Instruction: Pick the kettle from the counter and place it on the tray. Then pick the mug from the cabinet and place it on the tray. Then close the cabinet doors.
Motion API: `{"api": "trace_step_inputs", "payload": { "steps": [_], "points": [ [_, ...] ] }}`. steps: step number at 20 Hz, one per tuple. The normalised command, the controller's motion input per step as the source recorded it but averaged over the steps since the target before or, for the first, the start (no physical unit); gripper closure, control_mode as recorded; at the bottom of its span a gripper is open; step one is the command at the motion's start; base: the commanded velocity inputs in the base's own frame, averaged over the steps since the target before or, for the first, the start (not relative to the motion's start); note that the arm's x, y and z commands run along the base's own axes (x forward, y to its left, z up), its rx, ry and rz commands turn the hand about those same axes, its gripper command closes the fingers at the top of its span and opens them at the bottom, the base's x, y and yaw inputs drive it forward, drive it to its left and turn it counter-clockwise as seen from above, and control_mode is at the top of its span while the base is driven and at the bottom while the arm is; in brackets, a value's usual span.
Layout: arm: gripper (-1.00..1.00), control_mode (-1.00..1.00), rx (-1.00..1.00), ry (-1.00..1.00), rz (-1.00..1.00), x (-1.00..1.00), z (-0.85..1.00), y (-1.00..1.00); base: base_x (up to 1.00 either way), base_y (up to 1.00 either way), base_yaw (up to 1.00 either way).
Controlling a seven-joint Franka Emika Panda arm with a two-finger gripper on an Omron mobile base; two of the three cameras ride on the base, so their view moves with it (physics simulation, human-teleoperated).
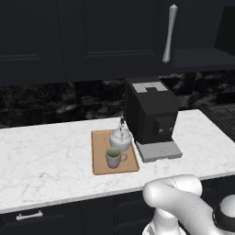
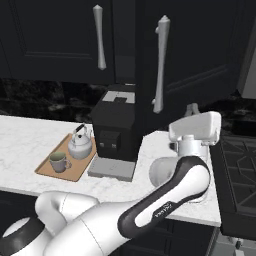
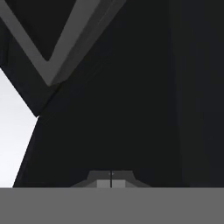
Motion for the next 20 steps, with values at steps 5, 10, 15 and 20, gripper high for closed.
{"api": "trace_step_inputs", "payload": {
  "steps": [5,10,15,20],
  "points": [
    [1.00,-1.00,-0.11,0.39,0.00,0.09,0.24,0.41,0.00,0.00,0.00],
    [1.00,-1.00,-0.04,0.30,0.00,0.36,-0.03,0.53,0.00,0.00,0.00],
    [1.00,-1.00,0.00,0.17,0.00,0.59,-0.08,0.59,0.00,0.00,0.00],
    [1.00,-1.00,-0.07,0.21,0.00,0.67,-0.15,0.67,0.00,0.00,0.00]
  ]
}}
